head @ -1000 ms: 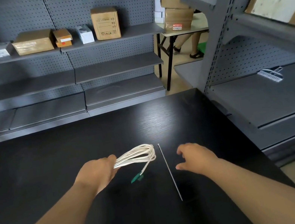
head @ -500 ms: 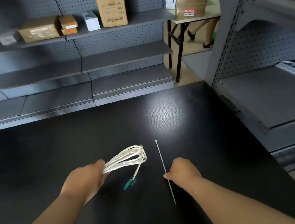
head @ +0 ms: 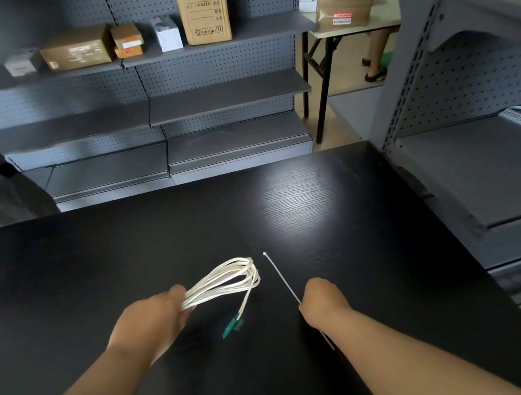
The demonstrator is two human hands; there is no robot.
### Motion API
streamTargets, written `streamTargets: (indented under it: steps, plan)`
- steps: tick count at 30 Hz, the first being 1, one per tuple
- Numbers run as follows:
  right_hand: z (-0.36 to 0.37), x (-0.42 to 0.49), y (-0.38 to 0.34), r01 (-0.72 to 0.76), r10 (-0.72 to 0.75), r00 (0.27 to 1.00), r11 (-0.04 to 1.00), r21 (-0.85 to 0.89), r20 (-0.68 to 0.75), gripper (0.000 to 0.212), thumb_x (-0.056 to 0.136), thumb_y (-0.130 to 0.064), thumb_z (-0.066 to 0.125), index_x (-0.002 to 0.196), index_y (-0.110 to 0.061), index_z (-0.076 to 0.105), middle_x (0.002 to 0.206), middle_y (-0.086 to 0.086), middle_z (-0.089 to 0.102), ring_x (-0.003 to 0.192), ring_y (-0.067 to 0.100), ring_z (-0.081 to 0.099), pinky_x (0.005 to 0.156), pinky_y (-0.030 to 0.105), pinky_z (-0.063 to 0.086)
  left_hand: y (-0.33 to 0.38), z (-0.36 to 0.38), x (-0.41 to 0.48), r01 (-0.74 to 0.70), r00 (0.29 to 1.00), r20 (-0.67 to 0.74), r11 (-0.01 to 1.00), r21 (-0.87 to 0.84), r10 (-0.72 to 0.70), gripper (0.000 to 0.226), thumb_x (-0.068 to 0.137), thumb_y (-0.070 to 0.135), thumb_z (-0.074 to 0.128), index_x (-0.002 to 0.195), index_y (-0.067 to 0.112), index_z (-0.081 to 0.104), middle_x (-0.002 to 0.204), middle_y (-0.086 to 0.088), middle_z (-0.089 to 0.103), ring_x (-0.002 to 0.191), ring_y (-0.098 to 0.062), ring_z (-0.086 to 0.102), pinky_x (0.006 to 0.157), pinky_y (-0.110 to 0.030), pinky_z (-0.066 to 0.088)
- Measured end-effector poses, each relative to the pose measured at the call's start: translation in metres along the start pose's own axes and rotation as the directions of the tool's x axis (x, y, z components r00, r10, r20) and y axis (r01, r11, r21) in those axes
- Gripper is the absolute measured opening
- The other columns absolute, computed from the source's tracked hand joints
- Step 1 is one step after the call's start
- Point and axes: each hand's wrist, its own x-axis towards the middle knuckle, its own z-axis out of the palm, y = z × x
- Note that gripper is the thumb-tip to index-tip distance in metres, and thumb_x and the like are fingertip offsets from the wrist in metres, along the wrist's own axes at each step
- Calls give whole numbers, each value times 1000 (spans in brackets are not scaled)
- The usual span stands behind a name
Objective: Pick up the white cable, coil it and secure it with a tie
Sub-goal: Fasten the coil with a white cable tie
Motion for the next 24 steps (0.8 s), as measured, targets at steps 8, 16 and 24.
streamTargets:
  steps: [8,16,24]
  plan:
    - [4,-5,-2,19,-22,999,998,-66,-43,23,91,-12,52,112,-4,59,117,12,62,105,27,60,81,31,49,-10,-2,0,-5,1000,-9,1000,-29,5,21,93,41,38,100,22,43,94,1,64,84,-27,63,61,-32,36]
    - [5,-17,-15,110,-80,976,984,142,-202,23,87,-10,50,64,-10,45,72,7,56,64,20,51,58,25,40,-29,-4,-1,-2,1000,-28,997,-78,0,21,93,44,38,95,23,41,89,2,64,80,-26,62,62,-32,39]
    - [17,-33,-33,283,-173,942,868,408,-287,20,86,-16,62,70,-24,55,75,-10,57,76,9,56,70,22,44,-46,-11,-6,14,999,-42,991,-132,-20,24,93,46,38,97,23,43,89,0,64,83,-27,63,61,-31,37]
